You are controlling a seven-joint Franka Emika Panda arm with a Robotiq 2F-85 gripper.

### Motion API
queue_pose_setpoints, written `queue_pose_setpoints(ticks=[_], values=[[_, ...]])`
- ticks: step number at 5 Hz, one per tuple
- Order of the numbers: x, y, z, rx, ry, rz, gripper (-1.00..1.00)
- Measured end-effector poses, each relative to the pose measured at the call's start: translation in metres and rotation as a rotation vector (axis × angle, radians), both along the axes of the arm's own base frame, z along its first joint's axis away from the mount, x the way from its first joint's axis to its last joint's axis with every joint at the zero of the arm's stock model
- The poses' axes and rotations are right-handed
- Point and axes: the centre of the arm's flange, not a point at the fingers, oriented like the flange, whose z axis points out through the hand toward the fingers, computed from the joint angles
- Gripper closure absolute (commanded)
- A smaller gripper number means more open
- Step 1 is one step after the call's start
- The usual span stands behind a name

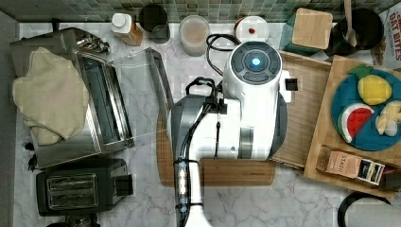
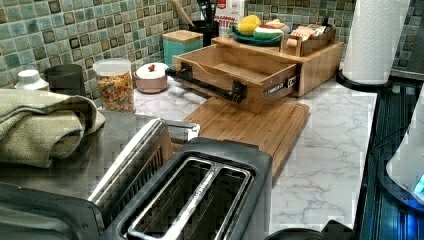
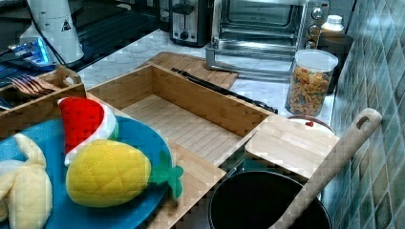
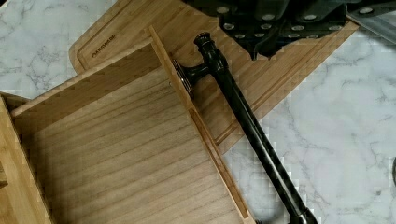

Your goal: Close the drawer.

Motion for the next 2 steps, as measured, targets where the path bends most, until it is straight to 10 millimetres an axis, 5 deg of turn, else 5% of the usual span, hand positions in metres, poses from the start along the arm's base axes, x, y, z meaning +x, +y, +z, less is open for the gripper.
queue_pose_setpoints(ticks=[2], values=[[0.0014, -0.0010, -0.0122, -0.008, 0.018, 0.003, 1.00]])
